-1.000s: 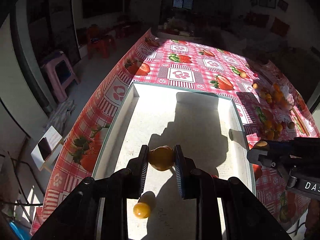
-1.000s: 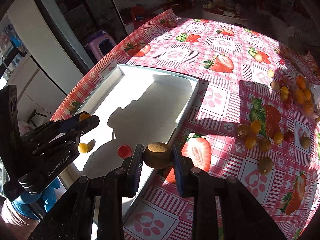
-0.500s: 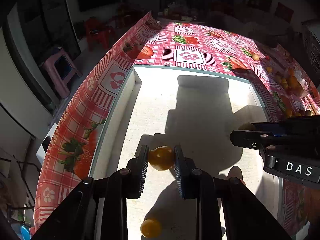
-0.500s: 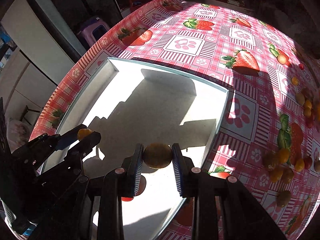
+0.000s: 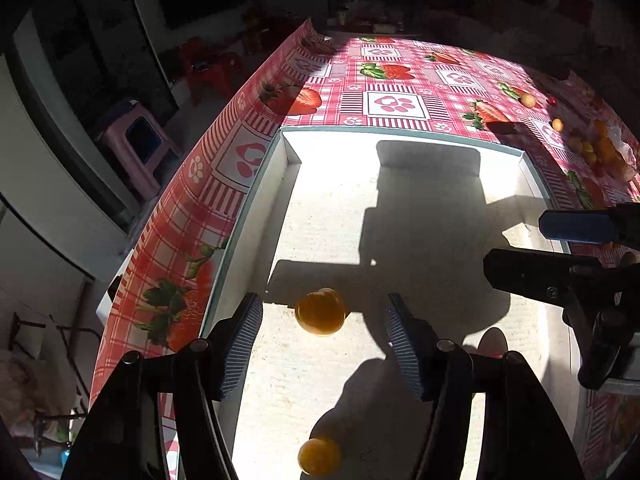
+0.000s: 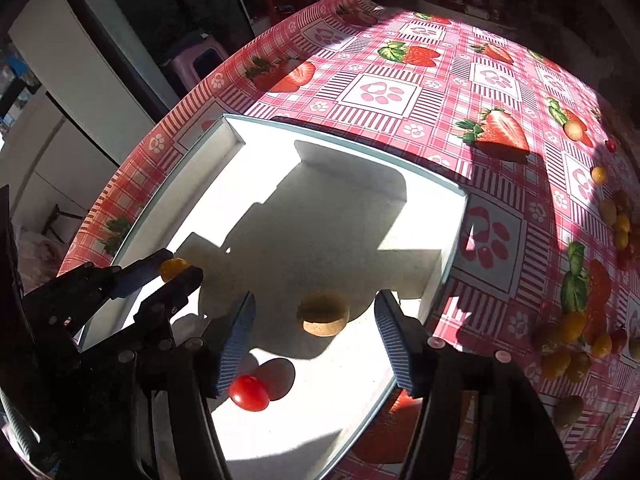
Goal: Organize fruits
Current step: 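Open the left gripper to drop the yellow tomato into the tray, then withdraw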
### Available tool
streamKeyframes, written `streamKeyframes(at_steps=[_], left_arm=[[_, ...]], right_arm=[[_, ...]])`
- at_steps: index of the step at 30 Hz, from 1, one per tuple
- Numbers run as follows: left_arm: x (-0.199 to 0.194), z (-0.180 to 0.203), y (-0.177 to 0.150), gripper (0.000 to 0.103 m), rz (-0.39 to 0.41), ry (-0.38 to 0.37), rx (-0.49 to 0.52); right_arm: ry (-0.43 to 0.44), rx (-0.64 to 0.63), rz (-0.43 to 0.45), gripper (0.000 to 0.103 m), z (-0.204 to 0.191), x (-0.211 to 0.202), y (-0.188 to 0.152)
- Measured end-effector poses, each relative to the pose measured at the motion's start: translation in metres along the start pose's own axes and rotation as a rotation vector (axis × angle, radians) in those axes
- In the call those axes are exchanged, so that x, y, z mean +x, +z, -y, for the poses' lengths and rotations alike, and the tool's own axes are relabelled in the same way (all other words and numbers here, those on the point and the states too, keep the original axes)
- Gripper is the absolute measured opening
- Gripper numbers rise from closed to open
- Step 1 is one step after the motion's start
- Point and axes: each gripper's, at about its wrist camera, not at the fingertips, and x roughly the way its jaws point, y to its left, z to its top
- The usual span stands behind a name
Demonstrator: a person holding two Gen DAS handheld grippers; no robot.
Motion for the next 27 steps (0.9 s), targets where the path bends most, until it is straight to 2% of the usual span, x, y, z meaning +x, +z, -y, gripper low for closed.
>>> streamKeyframes(at_steps=[2,7,13,22,27], left_arm=[[-0.014,0.001,0.000,0.088,0.078,0.008,0.011],[-0.028,0.009,0.006,0.088,0.084,-0.016,0.031],[-0.051,0.037,0.010,0.088,0.105,-0.065,0.058],[-0.077,0.113,0.014,0.088,0.116,-0.202,0.122],[-0.075,0.165,0.006,0.088,0.090,-0.245,0.172]], right_arm=[[0.000,0.008,0.030,0.076,0.003,-0.012,0.000],[-0.006,0.051,0.076,0.077,0.021,-0.037,-0.009],[-0.016,0.141,0.101,0.078,0.061,-0.062,-0.038],[-0.096,0.300,0.111,0.078,0.145,-0.095,-0.099],[-0.178,0.388,0.124,0.078,0.199,-0.114,-0.132]])
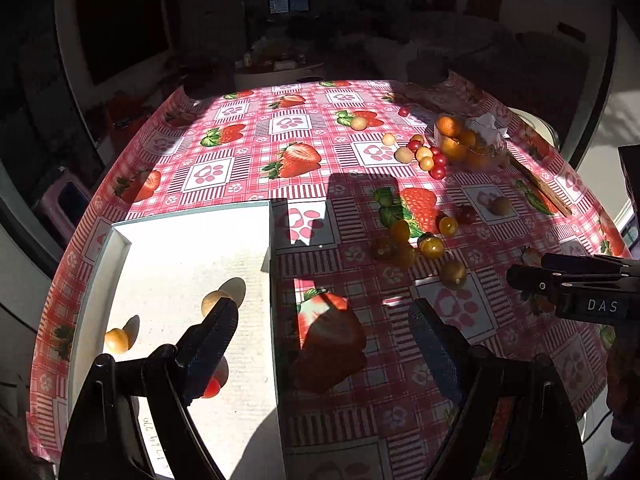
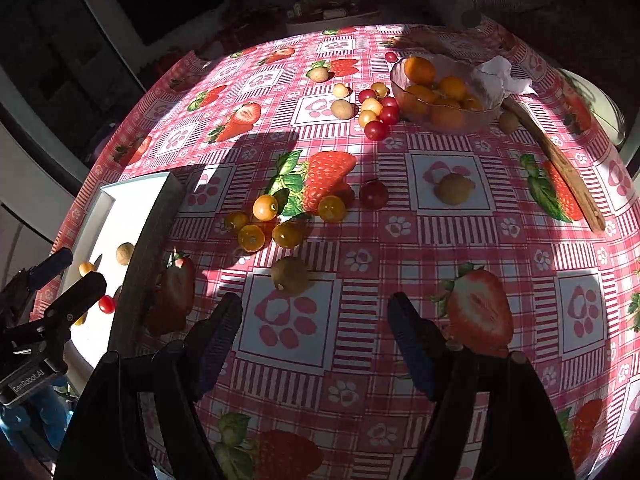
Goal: Organize fruits
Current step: 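Open the left gripper to drop the yellow tomato into the tray, then withdraw, then grasp a brown kiwi with the right gripper while the left gripper grasps another kiwi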
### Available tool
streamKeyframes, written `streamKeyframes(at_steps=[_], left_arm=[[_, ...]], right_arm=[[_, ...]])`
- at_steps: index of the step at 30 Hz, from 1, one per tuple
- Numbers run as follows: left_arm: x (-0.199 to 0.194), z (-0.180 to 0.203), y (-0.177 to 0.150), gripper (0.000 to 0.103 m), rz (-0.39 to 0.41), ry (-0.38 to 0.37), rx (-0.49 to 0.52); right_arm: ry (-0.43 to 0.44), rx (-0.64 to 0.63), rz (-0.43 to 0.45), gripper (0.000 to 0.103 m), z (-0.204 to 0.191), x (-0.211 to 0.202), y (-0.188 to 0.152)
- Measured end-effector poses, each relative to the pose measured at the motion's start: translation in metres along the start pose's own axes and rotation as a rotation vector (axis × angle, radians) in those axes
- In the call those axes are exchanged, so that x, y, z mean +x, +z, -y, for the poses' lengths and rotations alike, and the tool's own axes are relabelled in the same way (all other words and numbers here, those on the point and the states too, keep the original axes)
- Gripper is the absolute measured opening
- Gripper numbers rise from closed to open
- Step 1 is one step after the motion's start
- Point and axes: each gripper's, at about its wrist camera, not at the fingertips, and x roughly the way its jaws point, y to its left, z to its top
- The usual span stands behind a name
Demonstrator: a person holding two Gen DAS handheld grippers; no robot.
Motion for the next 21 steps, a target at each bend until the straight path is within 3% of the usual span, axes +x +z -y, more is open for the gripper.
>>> streamKeyframes(at_steps=[4,9,21], left_arm=[[0.016,0.036,-0.002,0.088,-0.026,-0.031,0.020],[0.035,0.071,-0.003,0.088,-0.047,-0.019,0.057],[0.076,0.107,0.004,0.088,-0.094,0.031,0.036]], right_arm=[[-0.057,0.047,0.009,0.078,0.041,-0.004,-0.005],[-0.084,0.076,0.010,0.078,0.072,0.000,-0.009],[-0.119,0.018,0.058,0.078,0.084,0.029,0.023]])
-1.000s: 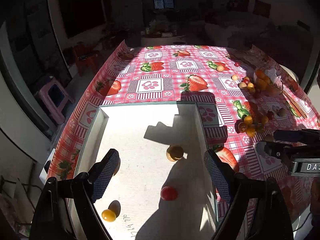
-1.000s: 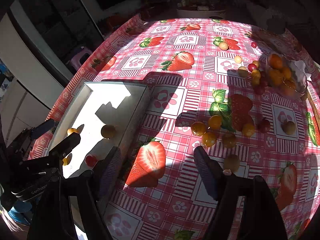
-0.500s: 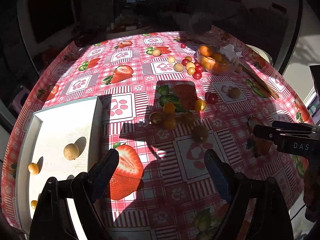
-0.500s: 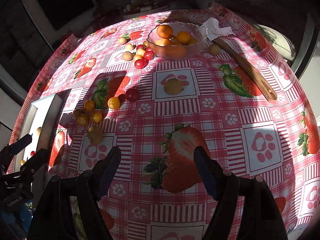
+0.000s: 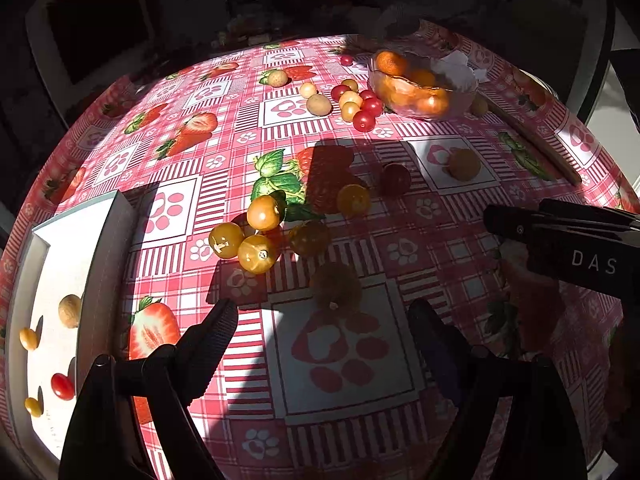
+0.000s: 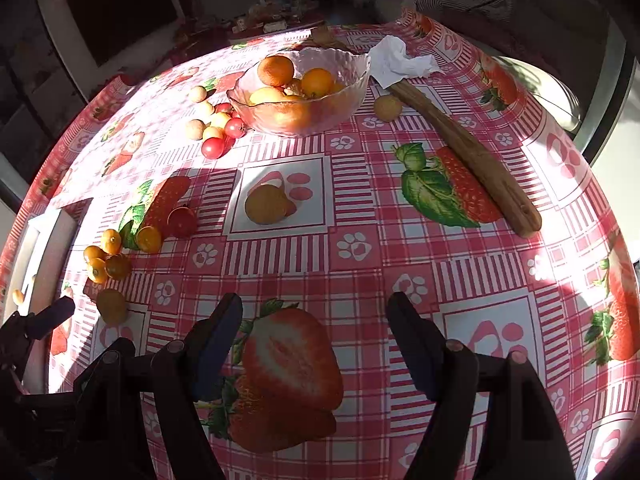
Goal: Organize fruits
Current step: 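Grasp a brown kiwi with the right gripper while the left gripper grasps another kiwi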
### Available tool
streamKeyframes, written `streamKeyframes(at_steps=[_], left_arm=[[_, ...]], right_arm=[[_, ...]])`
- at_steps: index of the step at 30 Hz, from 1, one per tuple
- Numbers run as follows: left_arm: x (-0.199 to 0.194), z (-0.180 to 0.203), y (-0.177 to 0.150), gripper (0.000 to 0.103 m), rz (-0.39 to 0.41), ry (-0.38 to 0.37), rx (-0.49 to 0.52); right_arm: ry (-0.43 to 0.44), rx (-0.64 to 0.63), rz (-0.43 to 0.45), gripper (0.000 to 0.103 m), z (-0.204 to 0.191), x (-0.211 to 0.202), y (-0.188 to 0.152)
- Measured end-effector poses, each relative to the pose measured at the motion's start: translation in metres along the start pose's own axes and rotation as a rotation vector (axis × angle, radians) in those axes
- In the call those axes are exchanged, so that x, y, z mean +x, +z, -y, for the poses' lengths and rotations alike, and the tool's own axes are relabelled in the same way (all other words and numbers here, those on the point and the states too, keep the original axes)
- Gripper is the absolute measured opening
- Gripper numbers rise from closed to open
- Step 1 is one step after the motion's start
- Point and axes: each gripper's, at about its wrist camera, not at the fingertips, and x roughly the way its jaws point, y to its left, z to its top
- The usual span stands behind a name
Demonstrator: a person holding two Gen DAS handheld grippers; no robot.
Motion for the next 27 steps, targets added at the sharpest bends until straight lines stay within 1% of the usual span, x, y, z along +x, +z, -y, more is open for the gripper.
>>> streamKeyframes(at_steps=[2,6,8,9,11,13,14,15,16,17,23,27], left_arm=[[0.004,0.002,0.002,0.088,-0.006,0.008,-0.007],[0.009,0.003,0.008,0.088,-0.003,-0.004,-0.033],[0.011,0.003,0.010,0.087,0.000,-0.006,-0.039],[0.011,0.002,0.010,0.082,0.003,-0.014,-0.042],[0.011,0.002,0.011,0.076,0.002,-0.035,-0.053],[0.010,0.002,0.011,0.068,0.009,-0.035,-0.056],[0.008,0.002,0.010,0.057,0.016,-0.035,-0.054],[0.007,0.003,0.010,0.046,0.023,-0.033,-0.048],[0.006,0.002,0.010,0.038,0.026,-0.037,-0.043],[0.006,0.001,0.010,0.027,0.025,-0.047,-0.041],[-0.001,-0.011,0.002,0.027,0.022,-0.111,-0.067],[-0.013,-0.020,-0.007,0.027,0.024,-0.126,-0.068]], right_arm=[[-0.003,-0.024,0.007,0.078,-0.004,0.006,0.009],[-0.019,-0.060,0.026,0.078,-0.013,0.018,0.023],[-0.030,-0.076,0.036,0.076,-0.016,0.023,0.028],[-0.037,-0.084,0.041,0.073,-0.018,0.025,0.031],[-0.047,-0.100,0.048,0.067,-0.022,0.028,0.034],[-0.059,-0.116,0.055,0.050,-0.026,0.030,0.037],[-0.061,-0.123,0.059,0.046,-0.027,0.030,0.037],[-0.059,-0.125,0.062,0.033,-0.027,0.030,0.038],[-0.054,-0.121,0.063,0.030,-0.027,0.029,0.038],[-0.045,-0.109,0.062,0.030,-0.026,0.028,0.038],[0.020,-0.059,0.042,0.030,-0.017,0.016,0.026],[0.066,-0.033,0.022,0.030,-0.014,0.002,0.009]])
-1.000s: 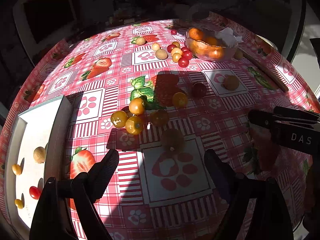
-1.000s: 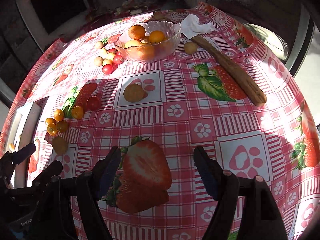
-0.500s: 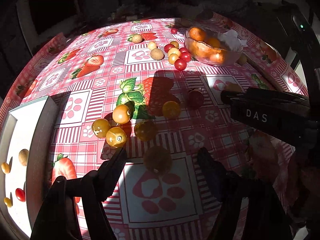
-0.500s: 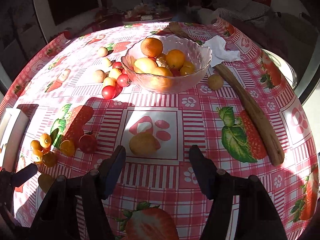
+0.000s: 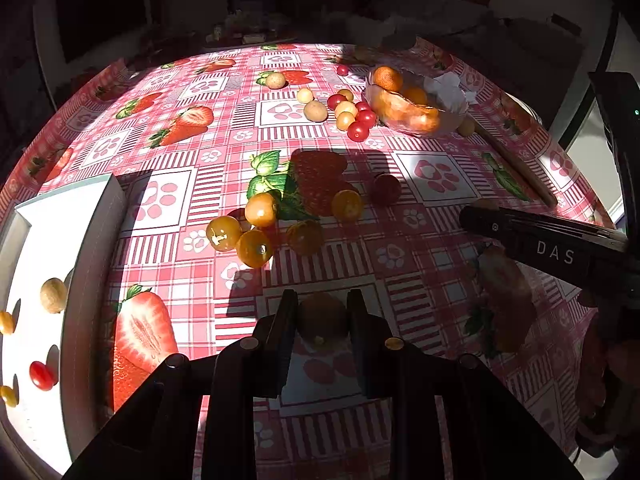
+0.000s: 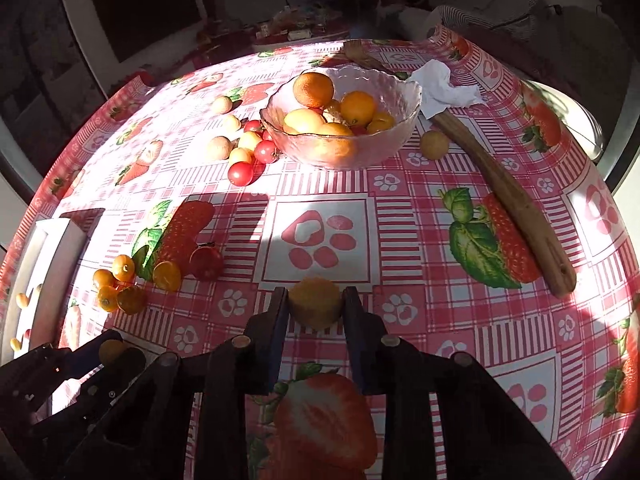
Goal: Organize fruits
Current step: 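Grasp a brown kiwi with the right gripper while the left gripper grasps another kiwi, then carry both kiwis over the white tray and open both grippers to release them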
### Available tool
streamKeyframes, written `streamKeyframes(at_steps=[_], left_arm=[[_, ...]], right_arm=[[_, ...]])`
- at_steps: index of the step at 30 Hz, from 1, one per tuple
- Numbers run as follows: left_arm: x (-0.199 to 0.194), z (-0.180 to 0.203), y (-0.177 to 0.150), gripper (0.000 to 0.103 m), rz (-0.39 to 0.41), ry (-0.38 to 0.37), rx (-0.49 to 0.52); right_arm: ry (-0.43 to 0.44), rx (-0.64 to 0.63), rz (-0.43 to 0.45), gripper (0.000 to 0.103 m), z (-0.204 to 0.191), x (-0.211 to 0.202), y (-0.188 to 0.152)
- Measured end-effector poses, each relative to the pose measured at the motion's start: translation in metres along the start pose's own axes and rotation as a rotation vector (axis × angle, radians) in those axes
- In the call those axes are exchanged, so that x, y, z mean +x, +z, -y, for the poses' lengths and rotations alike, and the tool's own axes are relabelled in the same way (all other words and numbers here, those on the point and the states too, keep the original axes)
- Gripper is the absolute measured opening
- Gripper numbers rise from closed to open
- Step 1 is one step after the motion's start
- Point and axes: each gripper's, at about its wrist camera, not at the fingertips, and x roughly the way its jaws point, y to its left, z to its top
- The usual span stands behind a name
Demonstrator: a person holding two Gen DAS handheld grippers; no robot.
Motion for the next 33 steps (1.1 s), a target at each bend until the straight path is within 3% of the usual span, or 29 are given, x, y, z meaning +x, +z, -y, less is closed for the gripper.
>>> streamKeyframes(at_steps=[17,33], left_arm=[[-0.069,-0.062,-0.038,0.027,0.043,0.023,-0.033],[-0.125,-0.171,-0.087,0.027,0.112,0.164,-0.160]], right_arm=[[0.069,0.017,-0.054,0.030,-0.031,-0.045,-0.060],[0.175,-0.154,-0.082,0.030,-0.161,-0.060,-0.066]])
